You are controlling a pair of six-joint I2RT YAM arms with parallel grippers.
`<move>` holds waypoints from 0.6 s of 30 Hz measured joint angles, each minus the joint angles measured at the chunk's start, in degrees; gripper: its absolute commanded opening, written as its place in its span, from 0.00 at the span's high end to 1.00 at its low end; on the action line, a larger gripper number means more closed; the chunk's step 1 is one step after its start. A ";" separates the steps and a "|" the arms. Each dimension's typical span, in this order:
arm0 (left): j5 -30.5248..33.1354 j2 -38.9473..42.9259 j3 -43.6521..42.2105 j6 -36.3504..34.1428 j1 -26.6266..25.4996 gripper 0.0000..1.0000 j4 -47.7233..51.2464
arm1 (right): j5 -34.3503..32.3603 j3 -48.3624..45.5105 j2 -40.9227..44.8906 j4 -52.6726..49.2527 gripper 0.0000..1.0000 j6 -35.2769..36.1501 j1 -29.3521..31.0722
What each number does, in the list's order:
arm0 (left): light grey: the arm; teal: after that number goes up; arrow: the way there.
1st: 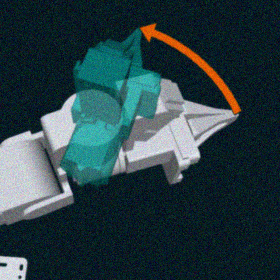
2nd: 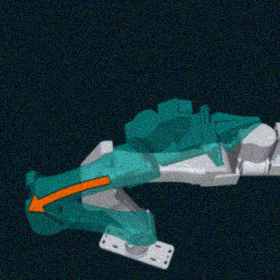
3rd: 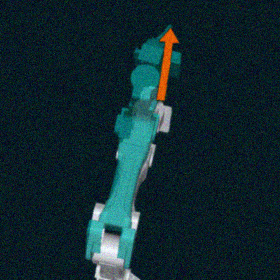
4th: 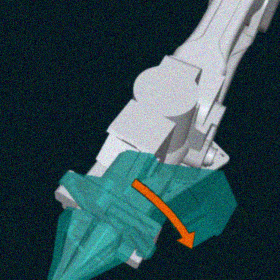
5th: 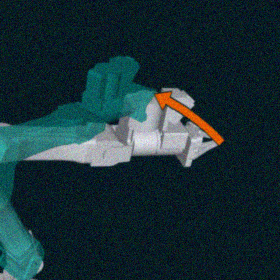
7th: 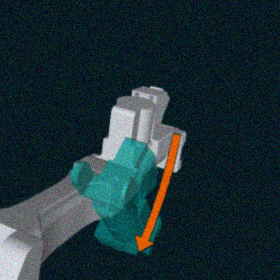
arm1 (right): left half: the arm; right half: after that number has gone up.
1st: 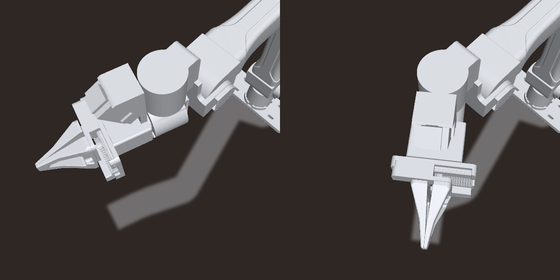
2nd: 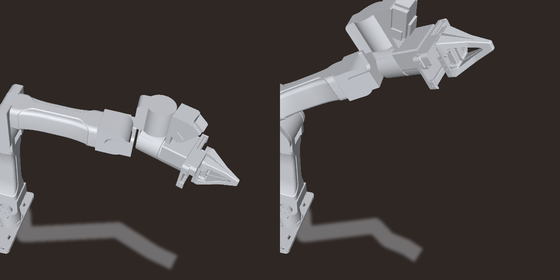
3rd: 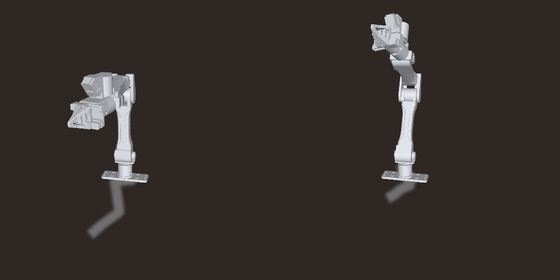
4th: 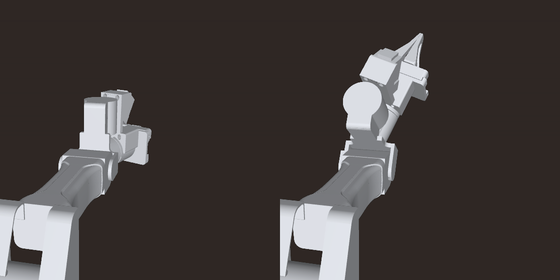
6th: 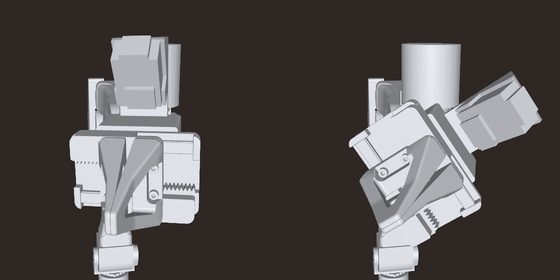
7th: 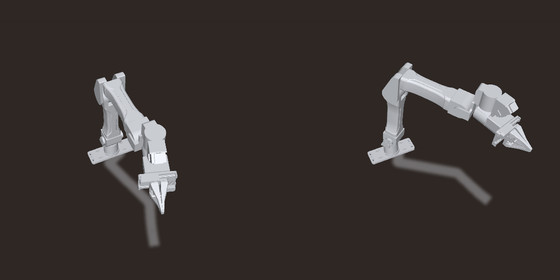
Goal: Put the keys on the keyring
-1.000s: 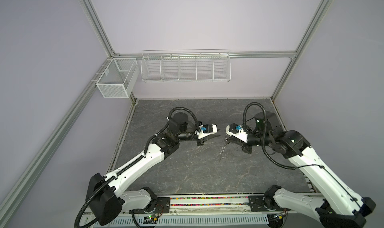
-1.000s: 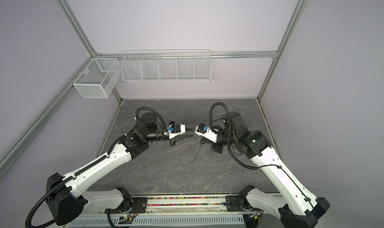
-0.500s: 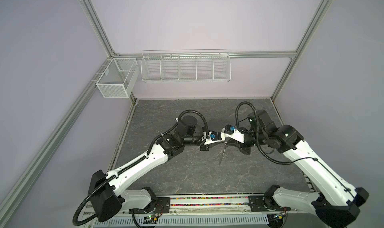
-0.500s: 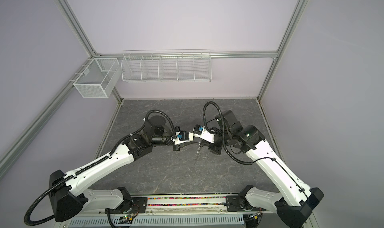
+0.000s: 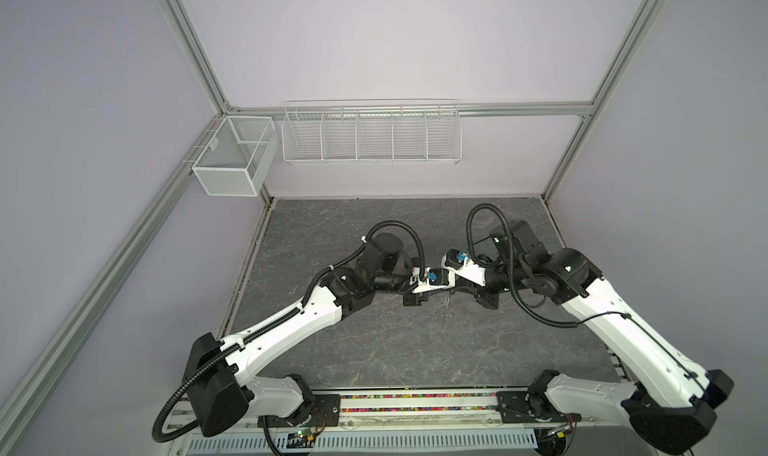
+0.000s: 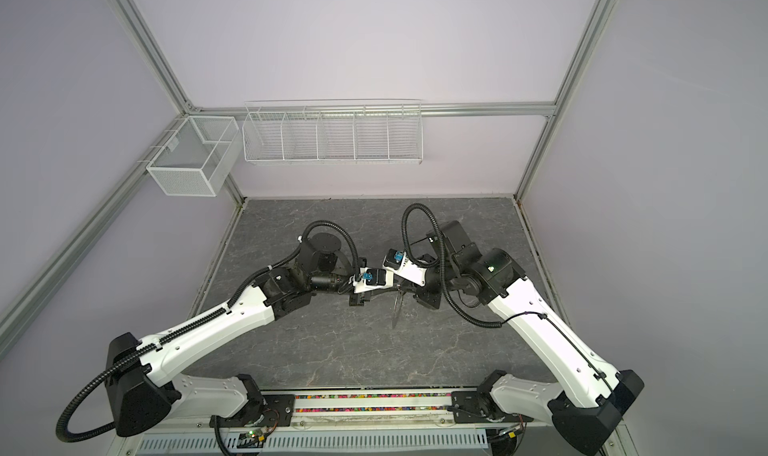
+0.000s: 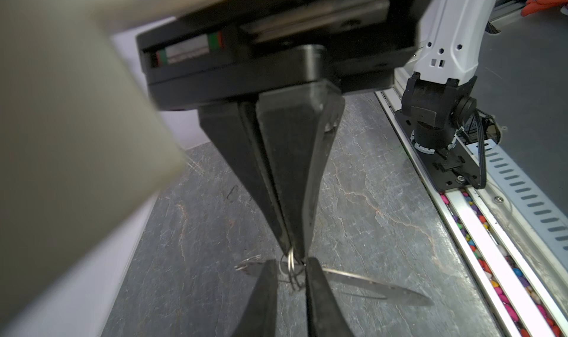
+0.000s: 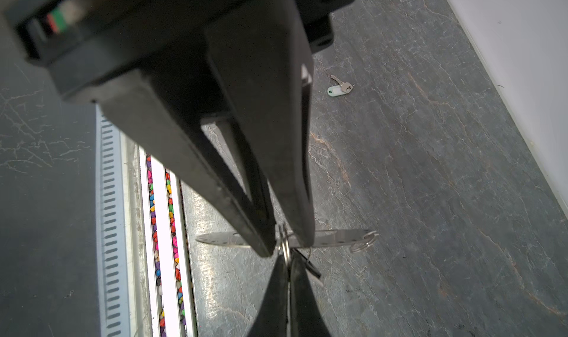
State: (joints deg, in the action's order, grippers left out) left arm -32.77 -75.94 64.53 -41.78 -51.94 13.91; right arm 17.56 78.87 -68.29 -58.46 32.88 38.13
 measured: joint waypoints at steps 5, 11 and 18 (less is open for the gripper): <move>0.68 -0.50 0.57 -1.20 -0.20 0.97 0.55 | -0.39 0.00 0.00 -0.02 0.93 -0.76 0.17; 1.07 -0.55 0.70 -1.66 -0.20 1.00 0.52 | -0.92 0.00 0.00 0.20 0.87 -0.98 0.39; 1.07 -0.79 0.74 -0.24 -0.02 1.00 0.31 | -4.48 -3.39 2.40 5.16 0.70 -0.02 0.39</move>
State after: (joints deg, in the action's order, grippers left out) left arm -31.70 -76.73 65.28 -42.02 -51.96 14.22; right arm 13.08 75.48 -65.89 -53.30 32.86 38.52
